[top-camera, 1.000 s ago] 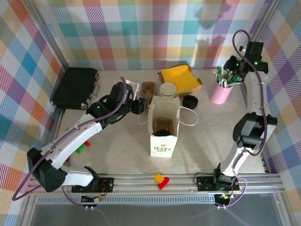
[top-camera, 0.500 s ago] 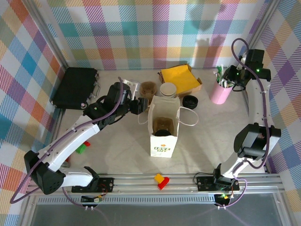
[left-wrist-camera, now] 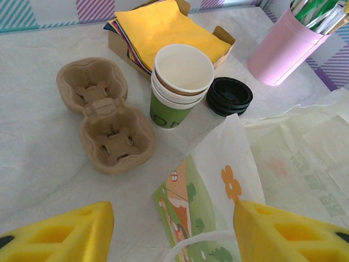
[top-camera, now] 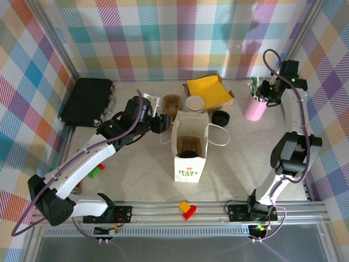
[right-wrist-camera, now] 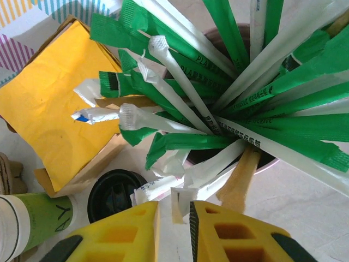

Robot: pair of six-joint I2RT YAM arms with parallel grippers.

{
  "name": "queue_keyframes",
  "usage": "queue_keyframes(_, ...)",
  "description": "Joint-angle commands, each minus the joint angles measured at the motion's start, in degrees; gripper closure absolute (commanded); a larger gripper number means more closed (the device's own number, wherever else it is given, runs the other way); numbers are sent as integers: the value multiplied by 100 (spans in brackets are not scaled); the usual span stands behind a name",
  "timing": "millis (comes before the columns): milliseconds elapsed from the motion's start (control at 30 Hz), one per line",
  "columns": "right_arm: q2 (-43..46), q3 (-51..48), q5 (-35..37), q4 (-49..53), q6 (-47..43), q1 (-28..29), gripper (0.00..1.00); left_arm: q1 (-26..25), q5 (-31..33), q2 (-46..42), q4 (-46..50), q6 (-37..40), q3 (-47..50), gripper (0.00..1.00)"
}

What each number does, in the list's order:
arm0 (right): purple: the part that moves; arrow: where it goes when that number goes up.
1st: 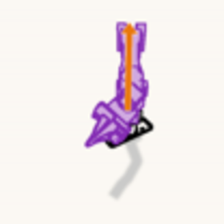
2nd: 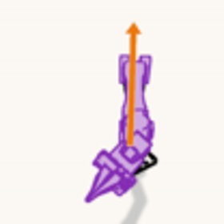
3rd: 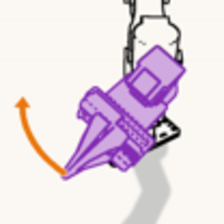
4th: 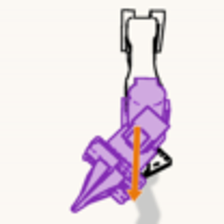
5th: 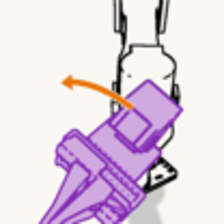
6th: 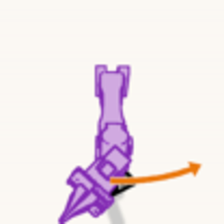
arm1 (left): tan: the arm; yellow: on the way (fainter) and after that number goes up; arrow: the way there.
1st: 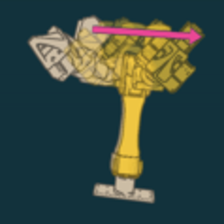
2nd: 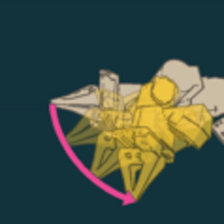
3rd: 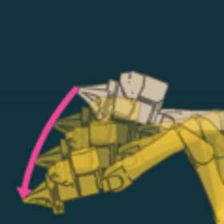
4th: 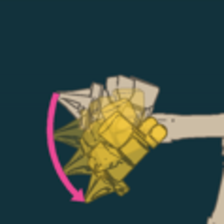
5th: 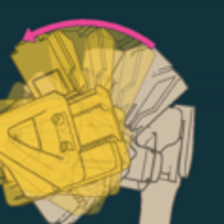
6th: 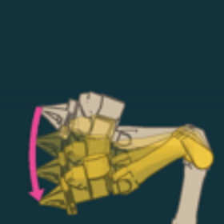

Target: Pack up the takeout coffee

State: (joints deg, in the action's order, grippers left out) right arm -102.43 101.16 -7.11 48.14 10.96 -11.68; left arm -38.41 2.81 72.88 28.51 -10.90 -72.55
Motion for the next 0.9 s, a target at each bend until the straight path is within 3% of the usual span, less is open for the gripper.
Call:
queue_keyframes(0, -78, 252, 52, 88, -171, -57, 78, 44, -74, -99, 40, -35, 16, 40)
queue_keyframes(233, -189, 427, 173, 176, -208, -58, 84, 44, -104, -86, 58, -35, -6, 40)
queue_keyframes(500, -100, 783, 297, 400, -256, -58, 99, 44, -140, -72, 58, -35, -39, 40)
queue_keyframes(867, 765, 1320, 255, 921, -165, -59, 100, 44, -204, -175, 150, -96, -97, 41)
